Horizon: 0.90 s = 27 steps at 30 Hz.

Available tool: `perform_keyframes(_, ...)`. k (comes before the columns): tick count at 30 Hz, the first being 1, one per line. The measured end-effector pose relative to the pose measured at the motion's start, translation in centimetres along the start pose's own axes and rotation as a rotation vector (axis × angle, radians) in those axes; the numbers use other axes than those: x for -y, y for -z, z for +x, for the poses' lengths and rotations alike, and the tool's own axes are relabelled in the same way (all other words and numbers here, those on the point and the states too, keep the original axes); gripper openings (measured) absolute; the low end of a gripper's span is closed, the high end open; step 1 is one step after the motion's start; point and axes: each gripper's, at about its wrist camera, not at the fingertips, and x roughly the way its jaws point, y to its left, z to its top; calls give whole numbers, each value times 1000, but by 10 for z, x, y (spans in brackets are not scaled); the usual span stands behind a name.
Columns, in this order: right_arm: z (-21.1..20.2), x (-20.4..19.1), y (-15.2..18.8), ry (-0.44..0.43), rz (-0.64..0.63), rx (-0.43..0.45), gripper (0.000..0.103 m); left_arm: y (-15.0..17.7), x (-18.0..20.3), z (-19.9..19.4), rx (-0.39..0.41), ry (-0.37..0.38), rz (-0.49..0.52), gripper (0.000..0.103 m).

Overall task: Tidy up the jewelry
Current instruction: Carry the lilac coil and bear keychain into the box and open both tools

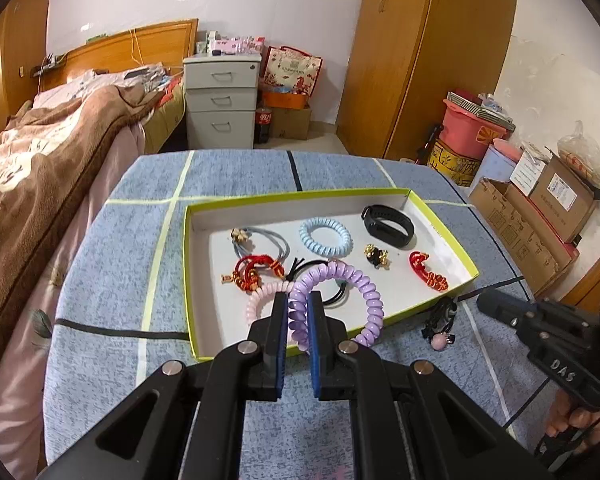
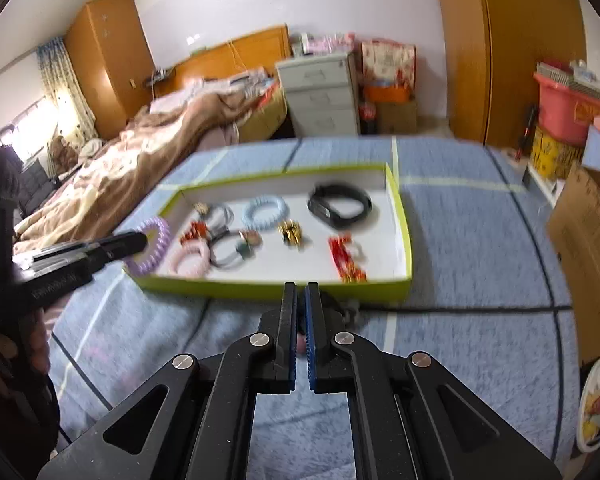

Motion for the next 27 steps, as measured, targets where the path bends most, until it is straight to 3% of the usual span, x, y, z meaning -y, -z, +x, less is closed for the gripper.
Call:
perform_keyframes(5,15,7,9,20,33,-52,5,3,2,5,-12,8,-4,10)
perform_keyframes(7,17,6,11,11,26,-61,16,3,4,6,-13,15,-2,10)
perform_keyframes(9,22,0,15,-1,-3,-82,42,3,4,6,-14,16,-1,10)
perform_keyframes(11,28,-5,17,12,-28,-95,49,2,4,8,-16,18,-1,10)
perform_keyframes(22,47,-10,17,103,-66,-124,49,3,5,11,-28,23,0,10)
perform_keyframes(25,45,-8,19,146,-67,-116,26,3,5,12,-31,23,-2,10)
perform_keyframes(27,44,-3,18,130,-45,-115,22,3,6,13,-32,26,0,10)
